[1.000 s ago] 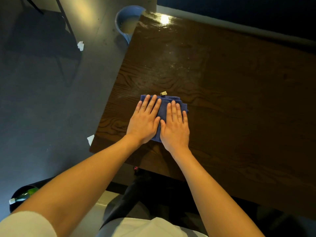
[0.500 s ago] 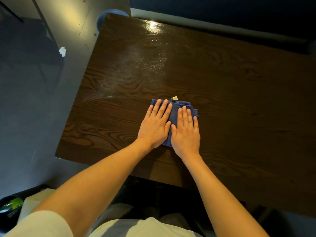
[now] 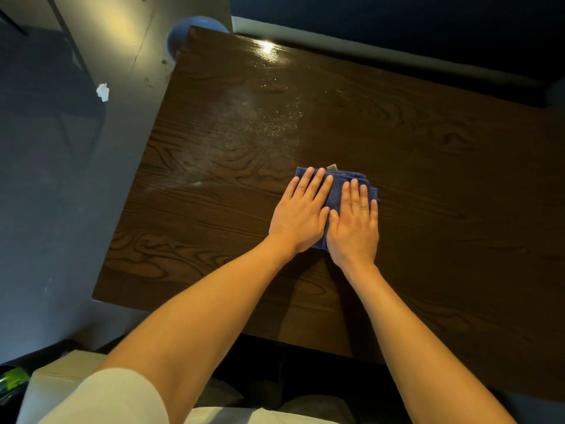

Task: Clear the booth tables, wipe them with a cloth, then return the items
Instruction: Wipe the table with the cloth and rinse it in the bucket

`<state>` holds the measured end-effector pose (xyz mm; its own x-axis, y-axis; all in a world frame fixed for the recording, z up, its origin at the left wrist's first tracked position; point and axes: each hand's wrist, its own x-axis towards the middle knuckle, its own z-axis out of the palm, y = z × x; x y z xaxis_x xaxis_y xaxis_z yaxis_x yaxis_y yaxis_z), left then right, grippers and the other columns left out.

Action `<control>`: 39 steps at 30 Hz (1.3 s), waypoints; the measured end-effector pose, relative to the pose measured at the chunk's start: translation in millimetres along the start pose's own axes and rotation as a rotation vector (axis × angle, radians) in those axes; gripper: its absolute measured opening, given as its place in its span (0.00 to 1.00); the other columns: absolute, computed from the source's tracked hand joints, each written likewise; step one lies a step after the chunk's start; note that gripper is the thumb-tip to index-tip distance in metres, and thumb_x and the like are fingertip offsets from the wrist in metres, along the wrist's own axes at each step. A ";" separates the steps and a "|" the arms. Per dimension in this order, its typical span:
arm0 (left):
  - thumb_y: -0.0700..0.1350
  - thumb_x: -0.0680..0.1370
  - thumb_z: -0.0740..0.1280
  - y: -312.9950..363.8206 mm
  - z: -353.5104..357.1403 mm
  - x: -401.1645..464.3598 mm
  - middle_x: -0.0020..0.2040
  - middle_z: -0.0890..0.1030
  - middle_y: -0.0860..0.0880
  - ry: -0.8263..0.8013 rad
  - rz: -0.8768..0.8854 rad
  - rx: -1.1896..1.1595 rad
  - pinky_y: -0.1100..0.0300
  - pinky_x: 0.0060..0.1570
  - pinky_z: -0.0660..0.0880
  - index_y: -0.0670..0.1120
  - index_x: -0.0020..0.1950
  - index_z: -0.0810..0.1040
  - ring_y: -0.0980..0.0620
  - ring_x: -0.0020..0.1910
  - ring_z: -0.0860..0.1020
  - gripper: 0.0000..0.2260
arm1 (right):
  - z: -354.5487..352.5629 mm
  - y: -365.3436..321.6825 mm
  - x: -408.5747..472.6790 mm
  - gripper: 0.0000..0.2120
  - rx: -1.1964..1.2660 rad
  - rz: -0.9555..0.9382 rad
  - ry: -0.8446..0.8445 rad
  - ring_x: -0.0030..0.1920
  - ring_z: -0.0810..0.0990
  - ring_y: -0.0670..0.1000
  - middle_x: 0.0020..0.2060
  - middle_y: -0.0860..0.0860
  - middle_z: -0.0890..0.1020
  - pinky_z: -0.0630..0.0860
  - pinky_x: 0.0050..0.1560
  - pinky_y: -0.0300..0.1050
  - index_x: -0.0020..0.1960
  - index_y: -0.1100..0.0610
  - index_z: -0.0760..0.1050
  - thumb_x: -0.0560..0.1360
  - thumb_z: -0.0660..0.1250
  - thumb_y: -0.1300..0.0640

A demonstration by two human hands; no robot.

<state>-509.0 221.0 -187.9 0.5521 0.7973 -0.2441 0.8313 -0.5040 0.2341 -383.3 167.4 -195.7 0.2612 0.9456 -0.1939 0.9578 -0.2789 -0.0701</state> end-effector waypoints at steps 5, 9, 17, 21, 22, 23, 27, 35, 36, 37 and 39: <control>0.55 0.86 0.46 -46.4 -14.9 11.6 0.83 0.47 0.47 -0.008 0.090 0.016 0.50 0.79 0.40 0.47 0.83 0.46 0.49 0.82 0.43 0.27 | 0.0 -47.8 15.5 0.29 -0.004 0.103 0.023 0.81 0.48 0.54 0.81 0.55 0.52 0.45 0.80 0.54 0.81 0.58 0.46 0.84 0.48 0.49; 0.55 0.86 0.46 -93.4 -24.5 7.4 0.83 0.46 0.48 -0.001 0.087 0.035 0.51 0.78 0.40 0.47 0.83 0.46 0.49 0.82 0.42 0.27 | 1.4 -97.7 27.3 0.29 -0.022 0.116 0.015 0.81 0.47 0.54 0.81 0.55 0.51 0.45 0.80 0.54 0.81 0.58 0.46 0.84 0.48 0.48; 0.55 0.85 0.44 -214.9 -35.7 -38.7 0.83 0.45 0.48 0.034 0.026 0.058 0.52 0.78 0.38 0.47 0.82 0.44 0.50 0.81 0.41 0.27 | 4.9 -223.9 30.3 0.30 -0.011 0.034 -0.030 0.81 0.44 0.52 0.81 0.54 0.48 0.41 0.80 0.53 0.81 0.57 0.42 0.84 0.48 0.48; 0.56 0.82 0.40 -268.0 -36.0 -66.0 0.82 0.46 0.48 0.052 -0.026 0.061 0.51 0.78 0.40 0.48 0.81 0.43 0.51 0.80 0.40 0.28 | 10.4 -279.8 24.3 0.30 0.025 -0.024 -0.048 0.81 0.43 0.52 0.81 0.54 0.47 0.41 0.80 0.54 0.81 0.57 0.41 0.84 0.47 0.47; 0.56 0.82 0.40 -278.1 -36.0 -71.5 0.82 0.47 0.48 0.055 -0.036 0.051 0.51 0.79 0.41 0.48 0.81 0.43 0.51 0.80 0.41 0.28 | 11.8 -290.7 23.5 0.30 0.034 -0.032 -0.052 0.81 0.43 0.52 0.81 0.54 0.47 0.42 0.80 0.54 0.81 0.57 0.41 0.84 0.47 0.47; 0.56 0.82 0.40 -286.3 -35.9 -76.2 0.83 0.48 0.48 0.056 -0.043 0.038 0.51 0.79 0.42 0.48 0.81 0.44 0.51 0.80 0.41 0.28 | 13.1 -299.3 22.9 0.30 0.041 -0.037 -0.053 0.81 0.43 0.52 0.81 0.54 0.48 0.42 0.80 0.55 0.80 0.57 0.40 0.84 0.47 0.47; 0.57 0.82 0.40 -309.0 -38.4 -82.6 0.82 0.48 0.48 0.061 -0.055 -0.029 0.52 0.79 0.42 0.49 0.81 0.44 0.51 0.81 0.41 0.28 | 13.5 -318.9 26.2 0.30 0.041 -0.089 -0.078 0.81 0.41 0.52 0.81 0.54 0.47 0.41 0.80 0.54 0.81 0.57 0.40 0.85 0.45 0.46; 0.53 0.86 0.48 -316.9 -51.7 -41.5 0.83 0.45 0.47 0.081 -0.140 -0.166 0.53 0.78 0.40 0.48 0.82 0.44 0.50 0.81 0.40 0.26 | 5.8 -306.9 79.9 0.29 0.052 -0.220 -0.042 0.81 0.44 0.50 0.81 0.51 0.49 0.42 0.80 0.52 0.82 0.56 0.46 0.85 0.47 0.46; 0.52 0.86 0.49 -316.1 -52.6 -34.6 0.83 0.45 0.47 0.087 -0.148 -0.164 0.52 0.78 0.39 0.47 0.82 0.45 0.50 0.81 0.40 0.26 | 4.2 -303.5 87.3 0.29 0.048 -0.231 -0.041 0.81 0.44 0.50 0.81 0.51 0.49 0.42 0.80 0.52 0.82 0.56 0.46 0.85 0.46 0.46; 0.51 0.86 0.50 -315.0 -53.5 -27.3 0.83 0.45 0.47 0.095 -0.157 -0.157 0.52 0.78 0.39 0.47 0.82 0.45 0.49 0.81 0.40 0.26 | 3.0 -299.7 94.8 0.29 0.048 -0.240 -0.037 0.81 0.44 0.50 0.81 0.51 0.49 0.42 0.80 0.52 0.82 0.56 0.46 0.85 0.46 0.46; 0.52 0.86 0.49 -310.2 -55.6 -11.4 0.83 0.45 0.47 0.103 -0.166 -0.118 0.52 0.78 0.39 0.47 0.82 0.45 0.48 0.81 0.40 0.27 | 0.5 -291.0 109.4 0.29 0.061 -0.244 -0.034 0.81 0.45 0.50 0.81 0.51 0.49 0.43 0.80 0.52 0.82 0.56 0.46 0.85 0.47 0.46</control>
<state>-776.7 386.7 -205.4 0.3941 0.8987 -0.1926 0.8938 -0.3258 0.3083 -633.5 351.9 -197.0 0.0178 0.9802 -0.1971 0.9826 -0.0536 -0.1779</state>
